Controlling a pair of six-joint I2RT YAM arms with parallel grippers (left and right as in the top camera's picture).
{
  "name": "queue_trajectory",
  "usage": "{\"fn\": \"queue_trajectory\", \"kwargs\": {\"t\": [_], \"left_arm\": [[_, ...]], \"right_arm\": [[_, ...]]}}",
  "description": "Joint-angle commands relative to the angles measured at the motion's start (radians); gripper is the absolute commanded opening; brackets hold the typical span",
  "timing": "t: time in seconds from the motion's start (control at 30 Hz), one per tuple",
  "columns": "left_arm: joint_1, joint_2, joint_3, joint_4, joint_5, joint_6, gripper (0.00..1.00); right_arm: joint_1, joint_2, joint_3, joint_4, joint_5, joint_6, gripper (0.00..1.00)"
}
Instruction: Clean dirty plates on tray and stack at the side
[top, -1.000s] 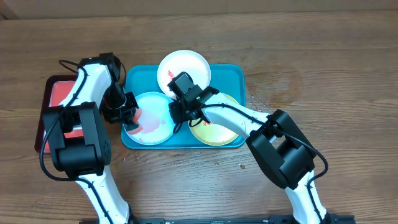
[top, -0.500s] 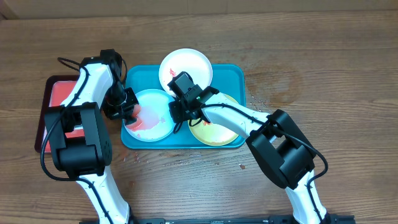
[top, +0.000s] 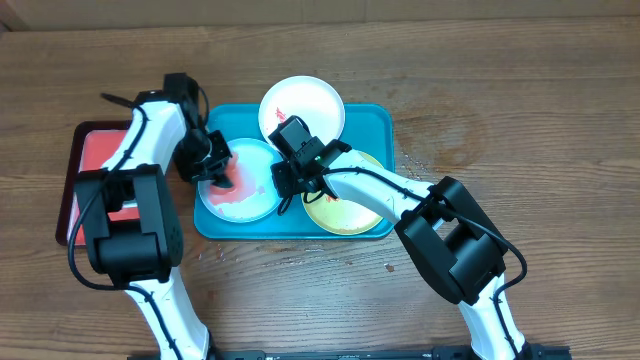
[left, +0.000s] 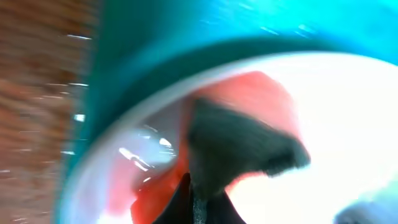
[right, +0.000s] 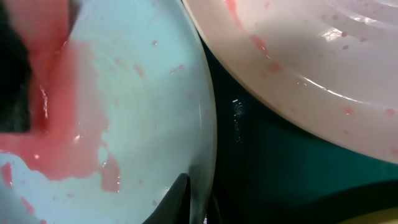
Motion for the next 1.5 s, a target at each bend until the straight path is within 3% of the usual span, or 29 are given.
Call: {"fn": "queue_trajectory", "kwargs": {"t": [0.0, 0.43, 0.57, 0.73, 0.87, 1.0, 1.17, 1.3, 1.47], "left_arm": [[-0.077, 0.009, 0.003, 0.010, 0.150, 0.091, 0.04], [-0.127, 0.009, 0.003, -0.086, 0.147, 0.142, 0.04], [-0.111, 0.009, 0.027, -0.150, 0.008, 0.118, 0.04], [-0.071, -0.013, 0.143, -0.311, -0.285, -0.065, 0.04], [-0.018, -0.079, 0.253, -0.340, -0.257, -0.076, 0.04], [0.066, -0.178, 0.321, -0.305, -0.174, -0.058, 0.04], [0.242, -0.277, 0.335, -0.262, -0.161, -0.079, 0.04], [0.393, -0.262, 0.333, -0.263, -0.117, -0.072, 0.04], [0.464, -0.214, 0.333, -0.263, -0.075, -0.038, 0.04]], "right_arm": [[0.017, 0.021, 0.014, 0.001, -0.015, -0.020, 0.09], [0.014, 0.021, 0.016, -0.009, -0.014, -0.021, 0.04], [0.014, 0.021, 0.017, -0.013, -0.014, -0.021, 0.04], [0.014, 0.000, 0.020, -0.013, -0.007, -0.051, 0.04], [0.014, -0.037, 0.051, -0.013, 0.027, -0.085, 0.04], [0.016, -0.074, 0.109, -0.028, 0.155, -0.094, 0.04], [0.018, -0.093, 0.264, -0.160, 0.385, -0.217, 0.04], [0.051, -0.093, 0.414, -0.232, 0.673, -0.352, 0.04], [0.127, -0.093, 0.490, -0.157, 0.988, -0.567, 0.04]]}}
